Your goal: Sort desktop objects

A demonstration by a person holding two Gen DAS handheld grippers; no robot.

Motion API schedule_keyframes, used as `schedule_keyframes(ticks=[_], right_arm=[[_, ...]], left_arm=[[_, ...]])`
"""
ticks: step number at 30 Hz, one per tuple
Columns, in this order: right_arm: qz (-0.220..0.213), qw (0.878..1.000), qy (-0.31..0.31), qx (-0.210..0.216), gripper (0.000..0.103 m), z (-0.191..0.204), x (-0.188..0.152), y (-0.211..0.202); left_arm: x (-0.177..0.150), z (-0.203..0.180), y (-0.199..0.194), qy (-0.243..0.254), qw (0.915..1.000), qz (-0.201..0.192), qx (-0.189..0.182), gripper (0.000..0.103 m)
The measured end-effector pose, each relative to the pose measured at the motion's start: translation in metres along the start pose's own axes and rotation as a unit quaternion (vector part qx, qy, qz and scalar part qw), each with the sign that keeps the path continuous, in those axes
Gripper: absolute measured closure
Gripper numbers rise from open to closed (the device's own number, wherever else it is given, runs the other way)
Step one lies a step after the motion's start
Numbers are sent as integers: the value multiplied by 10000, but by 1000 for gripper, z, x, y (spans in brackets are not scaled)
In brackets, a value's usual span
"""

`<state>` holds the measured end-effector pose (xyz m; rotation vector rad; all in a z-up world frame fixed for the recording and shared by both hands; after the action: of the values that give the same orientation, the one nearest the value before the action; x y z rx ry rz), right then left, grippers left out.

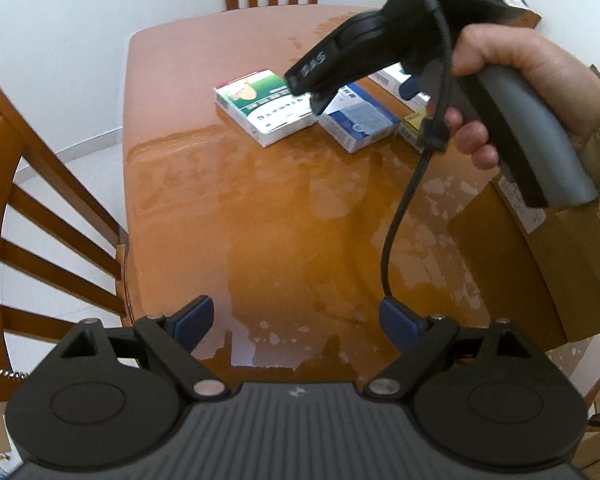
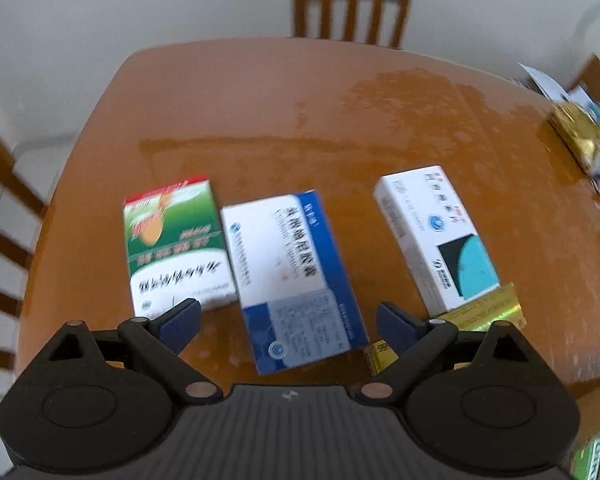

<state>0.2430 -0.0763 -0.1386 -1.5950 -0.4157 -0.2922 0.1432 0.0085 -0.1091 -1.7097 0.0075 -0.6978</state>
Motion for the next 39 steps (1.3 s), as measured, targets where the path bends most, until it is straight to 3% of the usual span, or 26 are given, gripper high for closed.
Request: schedule_keyframes(ticks=[20, 33, 39], right_arm=[[402, 9981, -108, 445, 5, -6, 1, 32], [559, 9968, -261, 511, 25, -12, 0, 40], [589, 9966, -268, 512, 26, -10, -4, 36]], left_arm=[[1, -9, 5, 35, 9999, 110, 2, 13], [-1, -6, 3, -54, 10000, 15, 1, 13], [-2, -2, -1, -141, 9999, -57, -11, 13]])
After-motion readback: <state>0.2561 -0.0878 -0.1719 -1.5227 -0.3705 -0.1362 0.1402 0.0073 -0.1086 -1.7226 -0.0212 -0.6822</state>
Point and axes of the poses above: each gripper's, at about its wrist camera, not at the fingertips, and y roughly the way its jaws point, z to its left, x to its top, the point moved 5 cm from there along y, roughly the way its jaws point
